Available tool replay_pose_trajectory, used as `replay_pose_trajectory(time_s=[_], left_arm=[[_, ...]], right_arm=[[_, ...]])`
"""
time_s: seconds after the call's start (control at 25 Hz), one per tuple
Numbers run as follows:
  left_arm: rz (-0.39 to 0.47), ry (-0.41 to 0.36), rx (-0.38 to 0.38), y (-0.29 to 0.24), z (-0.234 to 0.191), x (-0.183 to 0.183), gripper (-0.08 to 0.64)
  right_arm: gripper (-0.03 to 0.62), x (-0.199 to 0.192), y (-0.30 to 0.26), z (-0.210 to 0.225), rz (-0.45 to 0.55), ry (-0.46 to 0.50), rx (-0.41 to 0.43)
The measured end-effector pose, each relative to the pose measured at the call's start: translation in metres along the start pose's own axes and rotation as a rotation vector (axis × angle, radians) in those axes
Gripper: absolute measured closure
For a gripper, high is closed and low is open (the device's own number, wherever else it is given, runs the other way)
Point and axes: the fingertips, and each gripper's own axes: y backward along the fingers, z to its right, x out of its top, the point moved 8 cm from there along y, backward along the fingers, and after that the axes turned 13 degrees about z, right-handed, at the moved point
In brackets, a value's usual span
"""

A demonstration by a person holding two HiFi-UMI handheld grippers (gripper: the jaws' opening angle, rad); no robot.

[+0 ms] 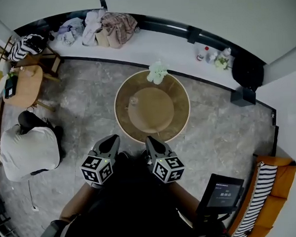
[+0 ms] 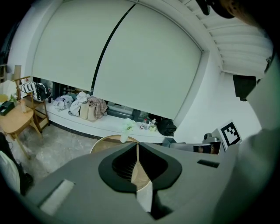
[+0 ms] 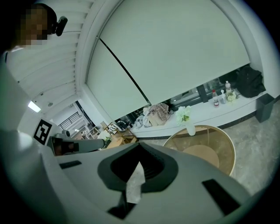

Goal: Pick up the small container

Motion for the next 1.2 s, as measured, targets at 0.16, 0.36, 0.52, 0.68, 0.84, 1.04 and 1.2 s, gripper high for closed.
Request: replay_pose_trajectory(time_s=[0.16, 0.36, 0.52, 0.68, 0.84, 1.04, 1.2], left_arm=[[-0.007, -0.026, 0.030, -0.011, -0.026, 0.005, 0.557], [-0.024, -0.087, 0.011, -0.038, -0.066, 0.012, 0.557], [-0.050, -0.130, -0.052, -0.064, -0.100, 0.017, 0.557], [-0.096, -0.078, -0.079, -0.093, -0.132, 0.013, 0.557], [-0.108, -0.077, -0.133, -0.116, -0.149, 0.011, 0.557], [-0.117, -0.125, -0.167, -0.139, -0.162, 0.001, 0.555], [-0.100, -0.233, -0.170, -0.163, -0.165, -0.016, 0.543]], right_arm=[[0.586, 0.000, -0.018, 0.002, 0.001, -0.013, -0.025], [0.586, 0.003, -0.047, 0.001, 0.009, -0.009, -0.095], [0.586, 0.008, -0.074, -0.003, 0.030, -0.009, -0.162], [0.586, 0.011, -0.096, 0.000, 0.053, -0.018, -0.230], [0.586, 0.008, -0.106, 0.004, 0.051, -0.010, -0.284], [0.586, -0.004, -0.111, 0.016, 0.026, -0.014, -0.316], [0.586, -0.018, -0.115, 0.040, 0.011, -0.047, -0.327]])
